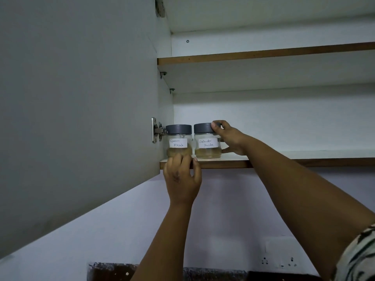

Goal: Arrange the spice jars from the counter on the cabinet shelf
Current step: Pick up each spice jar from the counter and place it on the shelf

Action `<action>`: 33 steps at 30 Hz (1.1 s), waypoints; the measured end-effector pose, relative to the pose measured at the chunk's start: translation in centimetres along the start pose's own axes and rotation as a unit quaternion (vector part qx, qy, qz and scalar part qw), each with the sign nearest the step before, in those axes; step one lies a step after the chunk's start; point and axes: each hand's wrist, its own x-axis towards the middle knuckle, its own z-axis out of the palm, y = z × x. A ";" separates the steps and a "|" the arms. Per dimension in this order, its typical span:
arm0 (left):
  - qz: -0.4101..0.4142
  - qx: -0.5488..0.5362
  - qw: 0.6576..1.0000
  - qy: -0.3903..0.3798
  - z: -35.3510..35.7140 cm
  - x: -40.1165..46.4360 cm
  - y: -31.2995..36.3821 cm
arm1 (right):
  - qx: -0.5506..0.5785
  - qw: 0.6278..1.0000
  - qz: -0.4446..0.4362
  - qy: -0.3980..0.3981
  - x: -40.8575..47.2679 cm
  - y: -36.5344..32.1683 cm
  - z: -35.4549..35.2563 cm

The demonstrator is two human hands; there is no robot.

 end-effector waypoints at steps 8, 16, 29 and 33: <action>0.035 0.024 0.999 0.011 0.8 0.5 -0.6 | -0.024 0.999 -0.027 0.032 1.7 1.4 0.8; 0.020 0.030 0.999 0.011 1.1 0.3 -0.5 | -0.067 0.996 -0.044 0.036 1.9 1.7 0.9; 0.027 0.043 0.999 -0.018 0.2 0.6 -0.2 | -0.144 0.985 0.016 0.097 -0.8 1.3 0.5; 0.029 0.047 0.998 -0.043 -1.0 0.4 0.2 | -0.379 0.911 0.103 0.122 -3.0 1.9 0.7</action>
